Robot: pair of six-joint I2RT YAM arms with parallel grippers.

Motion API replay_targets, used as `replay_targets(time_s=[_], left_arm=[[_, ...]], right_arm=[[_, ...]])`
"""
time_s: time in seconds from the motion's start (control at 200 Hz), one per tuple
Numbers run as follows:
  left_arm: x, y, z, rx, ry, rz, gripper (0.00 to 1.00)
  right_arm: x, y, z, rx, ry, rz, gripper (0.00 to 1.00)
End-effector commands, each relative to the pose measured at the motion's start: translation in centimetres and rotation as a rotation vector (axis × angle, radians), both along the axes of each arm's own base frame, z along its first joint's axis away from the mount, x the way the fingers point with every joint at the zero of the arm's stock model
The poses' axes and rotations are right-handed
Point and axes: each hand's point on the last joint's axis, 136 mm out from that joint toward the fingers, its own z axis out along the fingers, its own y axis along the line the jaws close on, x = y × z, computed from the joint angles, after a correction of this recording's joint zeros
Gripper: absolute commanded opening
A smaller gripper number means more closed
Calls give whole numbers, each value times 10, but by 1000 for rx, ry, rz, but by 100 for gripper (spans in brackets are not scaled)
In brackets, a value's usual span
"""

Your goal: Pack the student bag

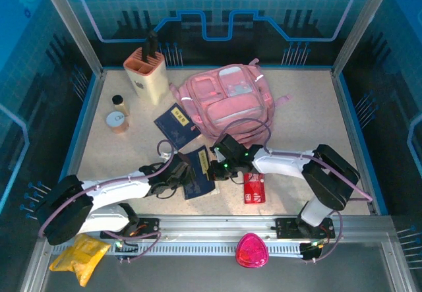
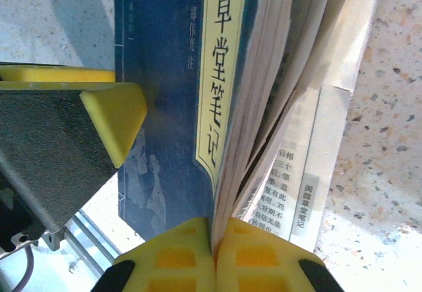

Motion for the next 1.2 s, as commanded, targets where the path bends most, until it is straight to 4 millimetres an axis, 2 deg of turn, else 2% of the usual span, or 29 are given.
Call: replay_targets(time_s=[0.0,0.205,0.485,0.545,0.67,0.815,1.031,1.196], left_arm=[[2,-5,18,-49,-43,5,55],[6,10,61,-94,-128,24,68],[-4,24,121,-308,-240,36,84],[-5,24,134,-364,-274,35,86],[-6,15,158,-458,-315,-2,89],[-2,-2,170,-521,-325,-52,89],[12,-20,172,-547,-312,-82,88],[22,-45,195,-649,-366,-160,79]], right_arm=[[2,7,27,94,-57,18,0],[5,7,68,167,-142,22,0],[16,-4,133,323,-202,-2,0],[20,-9,141,352,-196,-7,0],[33,-19,164,435,-199,-43,0],[42,-27,182,506,-203,-62,0],[45,-37,197,573,-202,-86,0],[44,-35,197,612,-177,-81,0]])
